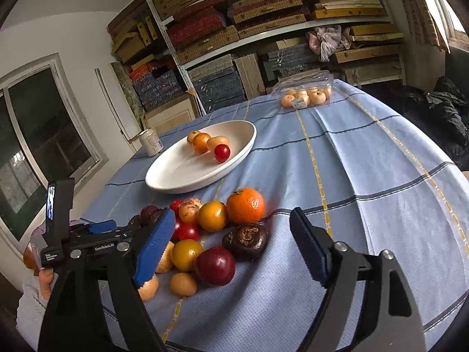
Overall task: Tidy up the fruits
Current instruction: 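Grasp the dark brown round fruit with the left gripper while the right grasps a dark red plum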
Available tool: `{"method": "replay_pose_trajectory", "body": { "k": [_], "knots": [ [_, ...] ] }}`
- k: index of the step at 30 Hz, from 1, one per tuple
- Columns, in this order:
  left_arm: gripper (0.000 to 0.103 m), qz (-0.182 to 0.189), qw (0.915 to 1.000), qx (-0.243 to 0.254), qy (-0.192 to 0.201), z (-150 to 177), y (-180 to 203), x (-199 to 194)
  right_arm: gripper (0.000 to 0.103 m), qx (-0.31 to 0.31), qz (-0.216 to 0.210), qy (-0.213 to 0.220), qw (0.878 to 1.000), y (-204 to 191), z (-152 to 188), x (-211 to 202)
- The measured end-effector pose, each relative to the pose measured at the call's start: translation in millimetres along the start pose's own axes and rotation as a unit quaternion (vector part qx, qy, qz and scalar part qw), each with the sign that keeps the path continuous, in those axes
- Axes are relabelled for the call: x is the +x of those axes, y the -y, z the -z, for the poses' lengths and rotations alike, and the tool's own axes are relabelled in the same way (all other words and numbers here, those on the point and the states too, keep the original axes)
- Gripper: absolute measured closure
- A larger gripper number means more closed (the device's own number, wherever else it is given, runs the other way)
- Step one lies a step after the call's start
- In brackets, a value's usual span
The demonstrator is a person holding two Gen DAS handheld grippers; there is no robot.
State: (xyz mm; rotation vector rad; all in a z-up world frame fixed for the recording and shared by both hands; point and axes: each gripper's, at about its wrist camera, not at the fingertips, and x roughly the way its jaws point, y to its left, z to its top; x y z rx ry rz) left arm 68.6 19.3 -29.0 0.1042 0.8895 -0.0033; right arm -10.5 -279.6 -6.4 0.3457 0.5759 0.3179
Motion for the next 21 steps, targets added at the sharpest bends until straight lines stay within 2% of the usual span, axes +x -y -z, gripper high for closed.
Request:
{"method": "replay_pose_trajectory", "body": {
  "k": [4,9,13,15,18,21],
  "knots": [
    [0.030,-0.012,0.9998,0.015,-0.004,-5.4,7.0,10.8,0.024,-0.001,0.000,-0.005,1.000,-0.9,1.8,0.4],
    [0.032,-0.005,0.9999,0.008,-0.010,-10.0,5.0,17.9,0.022,0.000,0.003,-0.009,1.000,-1.6,3.3,1.3],
    [0.055,0.019,0.9997,-0.007,-0.016,-10.7,-1.3,19.0,0.022,0.000,0.007,-0.016,1.000,-0.7,3.4,4.1],
    [0.060,0.022,0.9995,-0.014,-0.016,-9.7,-4.0,18.9,0.022,-0.007,0.007,-0.021,1.000,-3.0,4.5,5.3],
    [0.060,0.020,0.9994,-0.023,-0.017,-8.4,-8.2,17.6,0.022,-0.029,0.007,-0.036,0.999,-10.0,6.8,9.3],
    [0.060,0.020,0.9988,-0.041,-0.017,-6.6,-17.4,13.5,0.032,-0.048,-0.004,-0.060,0.997,-16.2,11.1,12.3]
  ]
}}
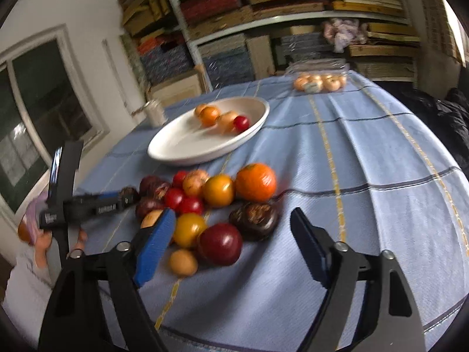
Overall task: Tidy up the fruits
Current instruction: 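Grasp the dark brown round fruit with the left gripper while the right grasps a dark red plum, then place the brown fruit with left and the plum with right onto the plate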
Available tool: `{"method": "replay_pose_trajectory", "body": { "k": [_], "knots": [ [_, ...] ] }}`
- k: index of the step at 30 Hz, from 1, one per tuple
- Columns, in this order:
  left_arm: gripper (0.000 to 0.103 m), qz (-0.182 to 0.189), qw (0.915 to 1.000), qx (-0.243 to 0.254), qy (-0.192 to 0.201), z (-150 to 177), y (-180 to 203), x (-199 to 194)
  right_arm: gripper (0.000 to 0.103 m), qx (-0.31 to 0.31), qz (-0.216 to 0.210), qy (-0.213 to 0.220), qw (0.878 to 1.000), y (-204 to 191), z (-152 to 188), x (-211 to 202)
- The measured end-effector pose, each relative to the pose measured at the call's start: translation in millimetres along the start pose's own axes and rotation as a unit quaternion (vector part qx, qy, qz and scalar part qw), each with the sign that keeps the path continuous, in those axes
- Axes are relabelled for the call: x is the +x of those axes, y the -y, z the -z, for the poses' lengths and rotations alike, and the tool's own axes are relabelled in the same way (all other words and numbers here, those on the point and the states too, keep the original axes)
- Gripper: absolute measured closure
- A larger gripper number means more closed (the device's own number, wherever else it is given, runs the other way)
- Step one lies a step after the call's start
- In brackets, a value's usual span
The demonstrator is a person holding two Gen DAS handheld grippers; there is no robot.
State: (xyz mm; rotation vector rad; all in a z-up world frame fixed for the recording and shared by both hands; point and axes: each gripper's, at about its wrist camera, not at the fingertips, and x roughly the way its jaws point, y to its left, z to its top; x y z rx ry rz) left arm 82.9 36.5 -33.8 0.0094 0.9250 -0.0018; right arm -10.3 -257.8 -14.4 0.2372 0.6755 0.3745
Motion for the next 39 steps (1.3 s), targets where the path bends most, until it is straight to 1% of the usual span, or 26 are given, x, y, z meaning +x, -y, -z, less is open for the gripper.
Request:
{"method": "replay_pose_trajectory", "body": {
  "k": [2,5,9,12,17,19,21,23,27,29,33,35,39],
  "knots": [
    [0.060,0.005,0.9999,-0.014,0.000,-0.1,-5.9,-2.2,0.046,0.006,-0.006,-0.020,1.000,2.8,1.8,5.4],
    [0.060,0.013,0.9995,-0.028,0.002,-1.0,-10.4,-5.1,0.057,0.015,-0.011,-0.047,0.999,6.0,2.9,15.0],
    [0.060,0.015,0.9997,-0.015,0.007,-0.2,-3.8,-7.9,0.057,-0.020,-0.013,-0.056,0.998,-8.1,5.7,18.4],
    [0.060,0.016,0.9998,-0.005,0.011,1.0,0.4,-9.9,0.057,-0.041,-0.005,-0.076,0.996,-17.1,7.4,26.1],
    [0.060,0.019,0.9997,-0.003,0.013,1.4,1.5,-10.8,0.058,-0.027,0.001,-0.106,0.994,-10.8,8.6,38.0],
    [0.060,0.021,0.9997,-0.002,0.012,1.5,2.1,-10.5,0.058,-0.028,0.001,-0.111,0.993,-11.1,8.3,41.1],
    [0.060,0.022,0.9997,0.000,0.012,1.6,3.2,-10.6,0.062,-0.030,0.002,-0.118,0.993,-11.6,9.4,44.1],
    [0.060,0.023,0.9997,0.003,0.011,1.9,4.4,-10.2,0.063,-0.026,-0.003,-0.121,0.992,-10.2,9.3,45.4],
    [0.060,0.025,0.9997,0.002,0.006,2.2,4.2,-8.1,0.064,-0.018,-0.013,-0.114,0.993,-7.3,7.8,42.7],
    [0.060,0.026,0.9996,-0.004,0.010,1.7,1.7,-9.6,0.064,-0.011,-0.019,-0.099,0.995,-4.6,6.2,36.5],
    [0.060,0.030,0.9985,-0.026,0.037,-4.9,-6.3,-23.2,0.065,0.006,-0.026,-0.061,0.998,0.5,-2.0,21.8],
    [0.060,0.039,0.9979,-0.032,0.040,-19.3,-5.7,-27.4,0.065,0.005,-0.025,-0.052,0.998,-0.4,-16.8,18.7],
    [0.060,0.033,0.9974,-0.032,0.055,-55.9,5.7,-30.5,0.065,-0.011,-0.018,-0.008,1.000,-10.6,-75.5,20.0]
  ]
}}
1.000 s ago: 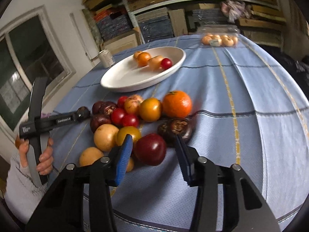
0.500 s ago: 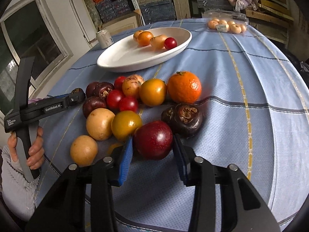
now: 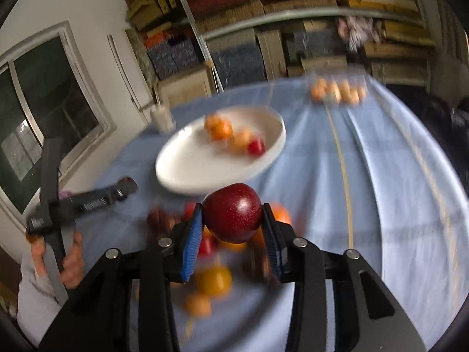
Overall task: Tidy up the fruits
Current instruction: 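Place the brown fruit with left and the plum with right onto the plate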
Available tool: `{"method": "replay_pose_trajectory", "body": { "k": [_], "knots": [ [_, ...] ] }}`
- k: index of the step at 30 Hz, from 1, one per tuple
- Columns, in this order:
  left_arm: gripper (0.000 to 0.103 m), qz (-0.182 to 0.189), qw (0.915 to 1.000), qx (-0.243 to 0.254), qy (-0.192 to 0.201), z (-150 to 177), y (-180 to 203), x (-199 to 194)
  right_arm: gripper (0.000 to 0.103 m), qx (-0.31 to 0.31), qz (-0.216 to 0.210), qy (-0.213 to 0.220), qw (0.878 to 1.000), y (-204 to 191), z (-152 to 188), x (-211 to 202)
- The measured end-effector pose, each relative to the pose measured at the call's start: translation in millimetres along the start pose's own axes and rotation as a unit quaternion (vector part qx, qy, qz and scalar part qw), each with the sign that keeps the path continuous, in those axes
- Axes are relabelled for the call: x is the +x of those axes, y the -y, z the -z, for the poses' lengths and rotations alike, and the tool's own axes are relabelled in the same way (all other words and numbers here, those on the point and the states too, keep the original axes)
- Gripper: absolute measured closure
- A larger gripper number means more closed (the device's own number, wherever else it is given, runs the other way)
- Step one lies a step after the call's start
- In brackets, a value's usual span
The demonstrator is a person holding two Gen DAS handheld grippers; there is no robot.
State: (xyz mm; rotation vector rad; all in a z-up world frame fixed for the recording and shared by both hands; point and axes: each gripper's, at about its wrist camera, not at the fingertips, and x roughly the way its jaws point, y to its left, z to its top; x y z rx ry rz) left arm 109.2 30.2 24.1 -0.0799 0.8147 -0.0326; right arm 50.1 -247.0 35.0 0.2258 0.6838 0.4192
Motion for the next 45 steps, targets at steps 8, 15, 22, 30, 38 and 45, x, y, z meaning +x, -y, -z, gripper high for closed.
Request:
{"method": "replay_pose_trajectory", "body": {
  "k": [8,15,22,30,38,45],
  "knots": [
    [0.060,-0.020,0.9997,0.005,-0.012,-38.9,25.7,51.9,0.065,-0.031,0.031,-0.034,0.998,-21.6,-51.0,96.0],
    [0.060,-0.023,0.9996,0.000,-0.019,-39.7,15.1,71.7,0.062,-0.059,0.040,-0.076,0.995,-26.2,-38.0,139.5],
    [0.034,-0.013,0.9994,-0.017,0.026,-35.6,0.7,34.9,0.052,-0.028,0.035,-0.001,0.999,-12.2,-47.4,85.5],
    [0.034,-0.024,0.9997,-0.004,0.007,19.8,-4.3,5.0,0.032,0.046,0.067,0.094,0.992,37.4,12.3,-4.7],
    [0.031,-0.039,0.9976,0.056,0.010,41.1,22.2,7.2,0.022,0.093,0.047,0.081,0.991,61.2,36.1,-15.4],
    [0.028,-0.061,0.9964,0.056,0.015,43.2,16.9,7.8,0.021,0.090,0.046,0.078,0.992,60.3,36.8,-17.7]
  ]
}}
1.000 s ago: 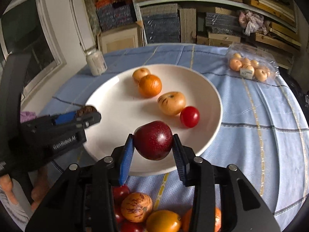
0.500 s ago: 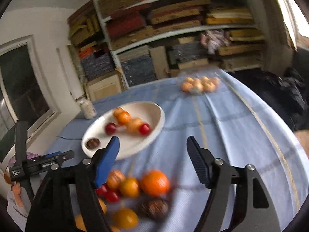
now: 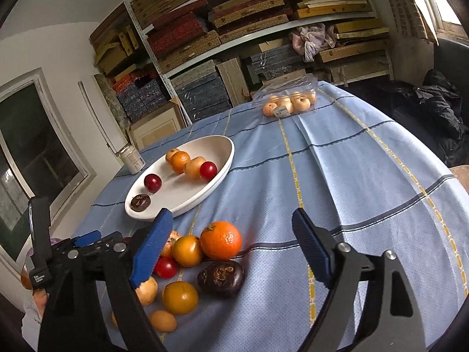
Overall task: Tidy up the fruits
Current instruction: 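Place the brown fruit with left and the plum with right onto the plate, then grasp another dark red plum with the left gripper while the right approaches a dark brown fruit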
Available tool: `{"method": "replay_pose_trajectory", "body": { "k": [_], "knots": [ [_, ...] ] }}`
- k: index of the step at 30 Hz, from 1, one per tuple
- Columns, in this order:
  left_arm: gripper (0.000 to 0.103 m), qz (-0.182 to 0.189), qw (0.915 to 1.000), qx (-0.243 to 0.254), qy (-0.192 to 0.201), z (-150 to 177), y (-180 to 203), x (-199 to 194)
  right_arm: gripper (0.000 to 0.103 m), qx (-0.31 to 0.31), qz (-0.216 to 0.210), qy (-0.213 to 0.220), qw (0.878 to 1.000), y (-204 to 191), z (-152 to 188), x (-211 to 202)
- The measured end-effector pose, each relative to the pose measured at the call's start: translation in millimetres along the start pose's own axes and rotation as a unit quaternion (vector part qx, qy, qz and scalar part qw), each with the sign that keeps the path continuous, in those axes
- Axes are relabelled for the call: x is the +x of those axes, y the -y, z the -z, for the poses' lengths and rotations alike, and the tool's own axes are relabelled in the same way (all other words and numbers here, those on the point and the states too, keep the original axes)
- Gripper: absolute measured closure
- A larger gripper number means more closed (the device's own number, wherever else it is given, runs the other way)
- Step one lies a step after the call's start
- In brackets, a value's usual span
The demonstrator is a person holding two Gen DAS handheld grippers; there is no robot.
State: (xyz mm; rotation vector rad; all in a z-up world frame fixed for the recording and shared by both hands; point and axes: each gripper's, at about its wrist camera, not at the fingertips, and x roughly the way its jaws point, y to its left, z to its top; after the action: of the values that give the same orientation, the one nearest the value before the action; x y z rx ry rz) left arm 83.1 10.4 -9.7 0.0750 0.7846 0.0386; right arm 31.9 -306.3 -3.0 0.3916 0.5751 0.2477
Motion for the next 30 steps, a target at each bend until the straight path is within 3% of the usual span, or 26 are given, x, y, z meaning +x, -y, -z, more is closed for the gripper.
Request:
{"method": "replay_pose_trajectory", "body": {
  "k": [2,6,9,13,20,24,27,30],
  "knots": [
    [0.030,-0.014,0.9997,-0.020,-0.007,-0.6,-14.4,2.3,0.021,0.001,0.000,0.001,1.000,-0.1,0.1,-0.6],
    [0.030,0.013,0.9970,-0.071,-0.030,-3.7,-39.5,10.0,0.021,-0.001,-0.002,-0.002,1.000,-3.0,1.6,-1.9],
    [0.030,0.032,0.9983,-0.047,-0.008,-1.7,-29.6,-3.4,0.020,-0.007,-0.003,0.001,1.000,-5.4,2.3,-4.1],
    [0.030,0.015,0.9998,0.007,-0.013,11.3,-7.3,-5.6,0.020,-0.008,-0.003,0.000,1.000,-5.6,2.2,-3.5],
    [0.030,0.035,0.9983,0.003,-0.046,21.5,-12.4,3.7,0.020,-0.010,-0.005,0.000,1.000,-7.9,2.2,-3.9],
    [0.042,0.041,0.9977,0.005,-0.054,22.5,-11.4,7.7,0.020,-0.011,-0.005,0.000,1.000,-8.7,2.4,-3.8],
    [0.062,0.051,0.9964,0.010,-0.067,23.8,-9.0,13.5,0.020,-0.014,-0.006,0.000,1.000,-10.6,2.3,-4.1],
    [0.063,0.047,0.9967,0.015,-0.065,23.5,-6.7,14.5,0.020,-0.018,-0.009,-0.007,1.000,-12.9,3.2,-2.7]
  ]
}}
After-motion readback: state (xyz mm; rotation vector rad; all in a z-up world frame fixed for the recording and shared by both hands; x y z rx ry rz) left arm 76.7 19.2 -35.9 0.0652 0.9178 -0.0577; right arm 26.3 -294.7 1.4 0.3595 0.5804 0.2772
